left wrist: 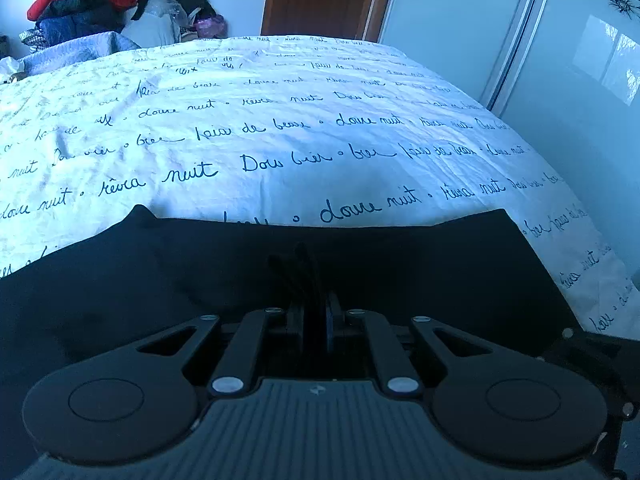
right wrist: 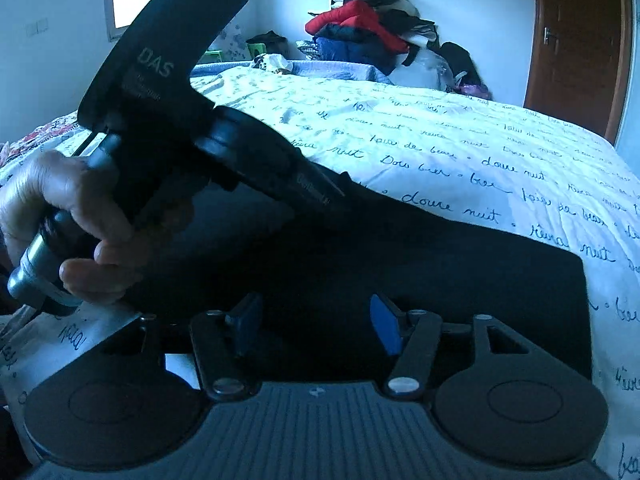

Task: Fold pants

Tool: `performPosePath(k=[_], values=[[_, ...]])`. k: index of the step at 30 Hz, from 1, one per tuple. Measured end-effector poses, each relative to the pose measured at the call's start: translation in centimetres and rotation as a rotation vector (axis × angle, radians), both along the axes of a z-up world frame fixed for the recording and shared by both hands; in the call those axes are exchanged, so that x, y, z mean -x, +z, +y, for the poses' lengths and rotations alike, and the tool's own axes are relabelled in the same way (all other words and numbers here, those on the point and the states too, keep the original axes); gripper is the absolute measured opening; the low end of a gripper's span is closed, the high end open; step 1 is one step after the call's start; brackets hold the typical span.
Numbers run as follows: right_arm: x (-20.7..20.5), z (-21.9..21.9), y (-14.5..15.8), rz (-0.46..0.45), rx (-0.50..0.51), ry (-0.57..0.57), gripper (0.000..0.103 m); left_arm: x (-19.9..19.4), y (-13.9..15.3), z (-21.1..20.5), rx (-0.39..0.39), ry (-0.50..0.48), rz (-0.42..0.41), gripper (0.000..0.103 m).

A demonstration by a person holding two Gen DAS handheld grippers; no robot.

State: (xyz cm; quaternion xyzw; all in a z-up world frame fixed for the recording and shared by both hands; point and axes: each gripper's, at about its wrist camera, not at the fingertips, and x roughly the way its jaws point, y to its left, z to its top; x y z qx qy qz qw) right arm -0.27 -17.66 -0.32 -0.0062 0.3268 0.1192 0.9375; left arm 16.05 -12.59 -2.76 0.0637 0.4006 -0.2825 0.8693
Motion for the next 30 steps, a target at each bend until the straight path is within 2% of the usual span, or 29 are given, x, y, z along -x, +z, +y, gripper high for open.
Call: performPosePath(k=[5, 8, 13, 18, 21, 25, 26, 27, 29, 30], values=[[-0.4, 0.1, -0.1, 0.002, 0.01, -0.001, 0.062, 0.2, -0.1, -0.1, -0.009, 0.001, -0.011, 0.016], [0.0, 0.3, 0.3, -0.033, 0.017, -0.009, 0.062, 0.2, 0.0, 0.0, -0.007, 0.0, -0.012, 0.016], [1.4, 1.8, 0.8, -0.086, 0.099, 0.026, 0.062, -0.2, 0.0, 0.6, 0.02, 0.017, 0.016, 0.015], [1.5, 2.7, 0.5, -0.073, 0.096, 0.076, 0.062, 0.7, 0.3, 0.3, -0.018, 0.009, -0.038, 0.015], [1.3, 1.9, 1.1, -0.074, 0.085, 0.035, 0.062, 0.5, 0.0, 0.2, -0.025, 0.013, -0.032, 0.015], [-0.2, 1.7, 0.1, 0.016, 0.143, 0.019, 0.062, 0.5, 0.0, 0.2, -0.026, 0.027, -0.025, 0.015], [-0.1, 1.9, 0.1, 0.013, 0.159, 0.031, 0.062, 0.6, 0.2, 0.4, -0.022, 0.025, -0.027, 0.016], [0.2, 1.9, 0.3, 0.002, 0.152, 0.04, 0.062, 0.6, 0.3, 0.7, -0.019, 0.029, -0.027, 0.023], [0.6, 1.3, 1.1, -0.029, 0.103, 0.035, 0.062, 0.1, 0.7, 1.6, -0.019, 0.068, -0.015, 0.03], [0.7, 0.8, 1.6, -0.048, 0.082, 0.011, 0.062, -0.3, 0.9, 2.1, -0.021, 0.097, -0.012, 0.03]])
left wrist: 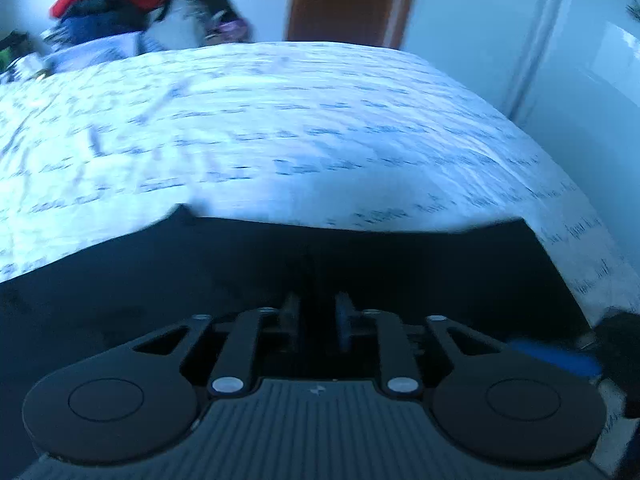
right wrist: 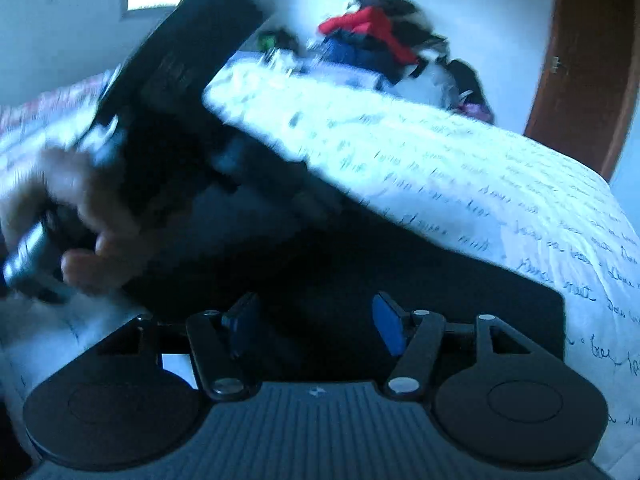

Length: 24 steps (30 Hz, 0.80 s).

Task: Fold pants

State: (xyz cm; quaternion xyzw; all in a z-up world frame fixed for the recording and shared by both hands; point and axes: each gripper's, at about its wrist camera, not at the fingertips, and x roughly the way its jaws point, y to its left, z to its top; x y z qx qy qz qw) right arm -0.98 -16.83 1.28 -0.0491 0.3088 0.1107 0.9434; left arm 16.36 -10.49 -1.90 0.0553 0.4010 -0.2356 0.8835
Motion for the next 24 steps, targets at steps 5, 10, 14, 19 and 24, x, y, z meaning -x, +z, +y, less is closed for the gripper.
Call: performPosePath(k=[5, 10, 14, 19, 24], values=[[-2.0, -1.8, 1.2, -0.061, 0.01, -0.095, 0.062, -2.3, 0.9, 1.1, -0.008, 0.088, 0.034, 0.027], [-6.6, -1.7, -1.2, 0.084, 0.052, -0.078, 0.063, -2.6, 0.4, -0.2, -0.098, 0.09, 0.013, 0.029], [-4.6, -0.5, -1.0, 0.041, 0.067, -0.068, 0.063, -1.6, 1.0, 1.8, -0.029, 0.117, 0.013, 0.032], [-2.6, 0.9, -0.7, 0.033, -0.028, 0.033, 0.065, -0.5, 1.0, 1.9, -0.013, 0.032, 0.033, 0.043], [-2.3, 1.7, -1.7, 0.068, 0.011, 0.061, 0.065, 1.0, -0.4, 3.1, -0.102, 0.058, -0.002, 0.045]])
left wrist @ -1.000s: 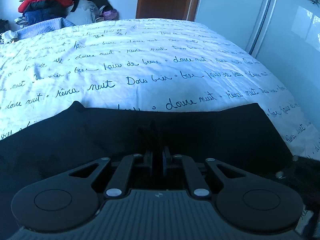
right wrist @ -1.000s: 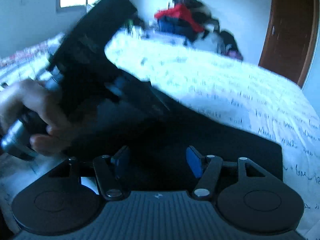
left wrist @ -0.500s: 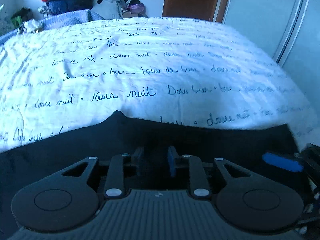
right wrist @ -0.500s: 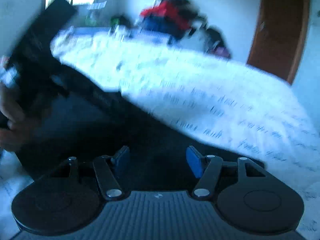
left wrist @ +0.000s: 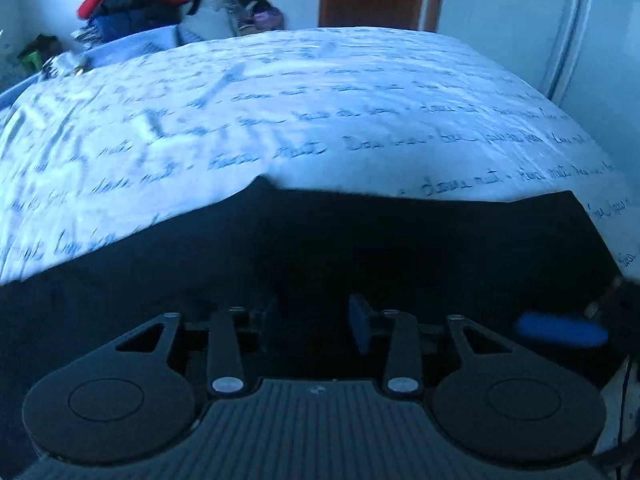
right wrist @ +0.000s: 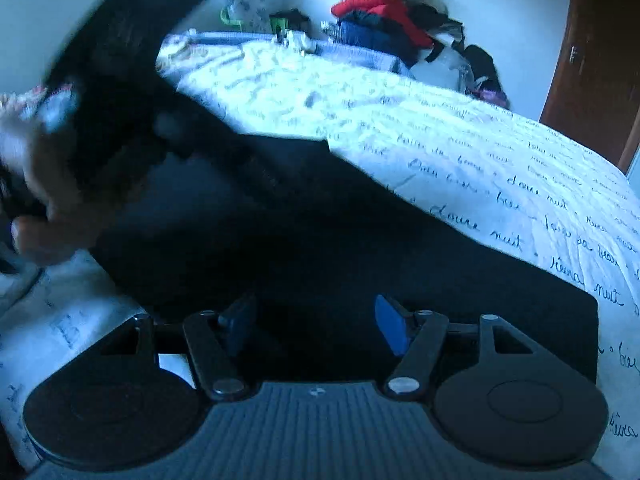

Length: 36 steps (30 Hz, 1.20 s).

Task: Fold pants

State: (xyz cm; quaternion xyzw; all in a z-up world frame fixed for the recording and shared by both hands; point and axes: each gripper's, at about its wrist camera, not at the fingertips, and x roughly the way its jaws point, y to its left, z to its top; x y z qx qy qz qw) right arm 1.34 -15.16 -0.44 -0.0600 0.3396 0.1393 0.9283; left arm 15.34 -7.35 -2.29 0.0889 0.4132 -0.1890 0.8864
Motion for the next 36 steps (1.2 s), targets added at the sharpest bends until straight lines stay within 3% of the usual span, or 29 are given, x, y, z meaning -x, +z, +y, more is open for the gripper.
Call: performPosePath(k=[4, 6, 10, 15, 20, 26, 29, 33, 36], values=[[-0.8, -1.6, 1.6, -0.05, -0.069, -0.062, 0.066, 0.6, 0.5, 3.1, 0.065, 0.071, 0.008, 0.057], [-2.1, -1.9, 1.4, -0.037, -0.062, -0.089, 0.066, 1.2, 0.4, 3.9, 0.04, 0.097, -0.015, 0.065], [-4.3, -1.4, -0.9, 0.07, 0.013, -0.064, 0.066, 2.4, -0.1, 4.4, -0.025, 0.086, -0.04, 0.066], [-3.2, -1.0, 0.7, -0.006, -0.019, -0.057, 0.066, 2.7, 0.6, 5.0, 0.001, 0.106, -0.058, 0.07], [-1.8, 1.9, 2.0, -0.134, 0.151, -0.036, 0.068, 2.5, 0.6, 5.1, -0.004, 0.151, -0.065, 0.073], [0.4, 3.8, 1.6, -0.185, 0.22, 0.017, 0.067, 2.4, 0.7, 5.3, -0.014, 0.165, -0.07, 0.078], [2.2, 5.5, 1.0, -0.225, 0.335, 0.062, 0.067, 1.6, 1.1, 6.1, 0.064, 0.174, -0.028, 0.078], [3.1, 7.0, -0.1, -0.217, 0.429, 0.135, 0.065, 0.3, 1.2, 7.2, 0.247, 0.188, 0.092, 0.075], [2.5, 7.7, -1.5, -0.208, 0.532, 0.131, 0.056, 0.1, 1.1, 7.5, 0.352, 0.182, 0.165, 0.076]])
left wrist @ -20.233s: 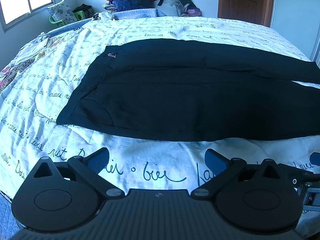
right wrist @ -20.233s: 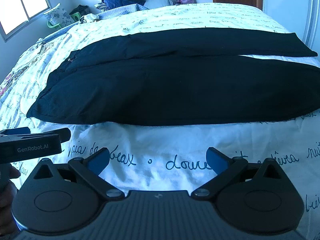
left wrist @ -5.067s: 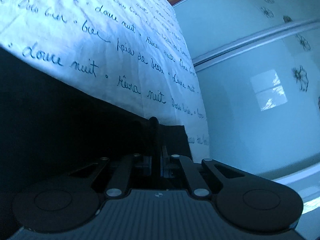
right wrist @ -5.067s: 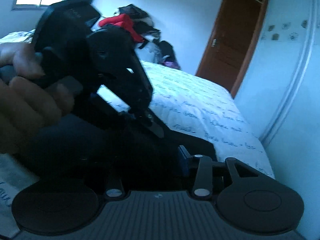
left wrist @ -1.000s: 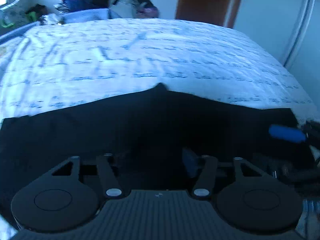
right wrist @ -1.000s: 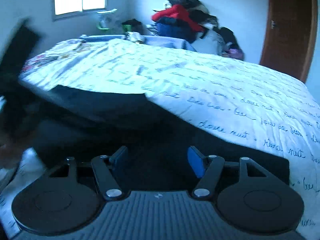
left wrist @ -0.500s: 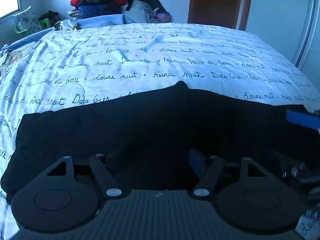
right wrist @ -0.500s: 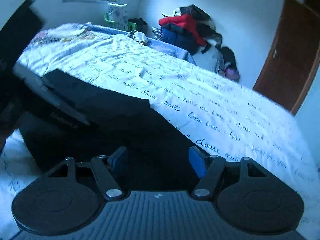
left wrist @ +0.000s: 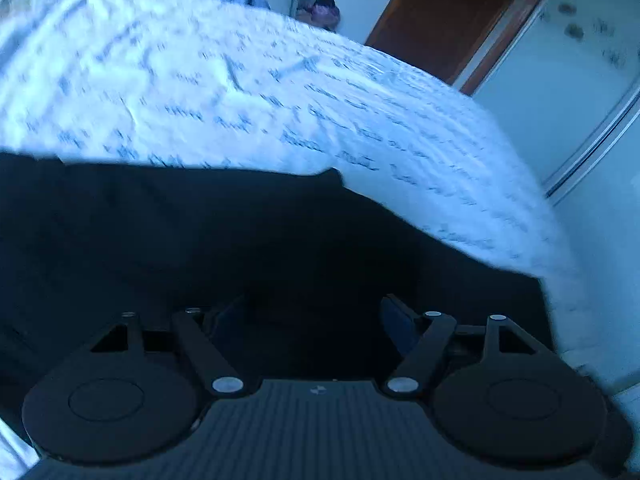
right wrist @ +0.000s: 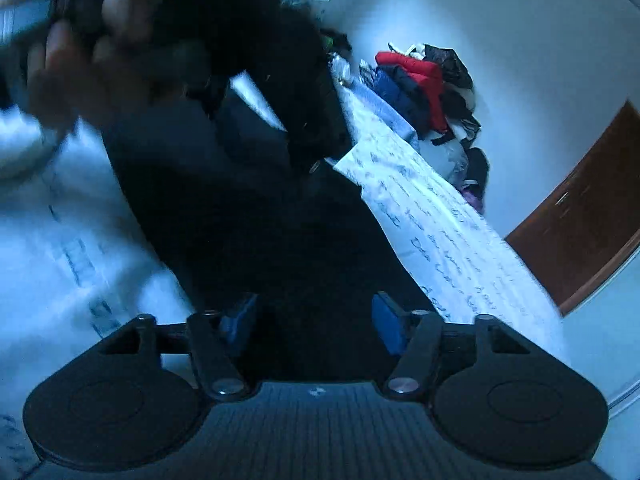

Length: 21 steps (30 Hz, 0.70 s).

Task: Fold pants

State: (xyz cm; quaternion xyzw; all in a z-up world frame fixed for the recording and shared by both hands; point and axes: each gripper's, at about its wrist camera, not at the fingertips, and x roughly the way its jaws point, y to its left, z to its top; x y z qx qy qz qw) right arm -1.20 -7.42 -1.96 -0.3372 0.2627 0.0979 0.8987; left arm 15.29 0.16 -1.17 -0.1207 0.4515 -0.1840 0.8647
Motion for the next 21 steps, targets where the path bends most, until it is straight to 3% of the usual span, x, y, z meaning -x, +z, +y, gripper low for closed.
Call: performPosePath(k=[2, 4, 6, 9, 12, 15, 18, 19, 21], values=[[-0.1, 0.5, -1.1, -0.03, 0.111, -0.015, 0.055, 0.0, 0.0, 0.0, 0.064, -0.022, 0.036, 0.077], [0.0, 0.7, -1.5, -0.021, 0.126, 0.0, 0.036, -0.2, -0.3, -0.1, 0.121, -0.04, 0.075, 0.08], [0.0, 1.1, -2.0, -0.011, 0.139, 0.023, 0.028, -0.5, -0.9, -0.3, 0.188, -0.06, 0.128, 0.081], [-0.4, 1.5, -2.9, -0.019, 0.175, 0.05, 0.008, -0.9, -2.0, -0.9, 0.274, -0.087, 0.207, 0.082], [-0.8, 0.4, -1.7, -0.041, 0.074, 0.024, 0.007, -1.2, -2.9, -1.8, 0.35, -0.102, 0.268, 0.084], [-1.3, -2.6, 1.0, -0.043, -0.172, -0.031, 0.007, -1.9, -4.0, -3.0, 0.443, -0.103, 0.327, 0.085], [-1.8, -5.3, 2.6, -0.037, -0.33, -0.067, 0.007, -2.9, -5.1, -4.5, 0.512, -0.087, 0.363, 0.084], [-2.0, -6.0, 2.8, -0.026, -0.368, -0.072, 0.007, -3.3, -5.4, -4.8, 0.525, -0.073, 0.364, 0.083], [-2.2, -6.8, 3.2, -0.009, -0.421, -0.076, 0.007, -3.9, -5.9, -5.2, 0.553, -0.029, 0.37, 0.07]])
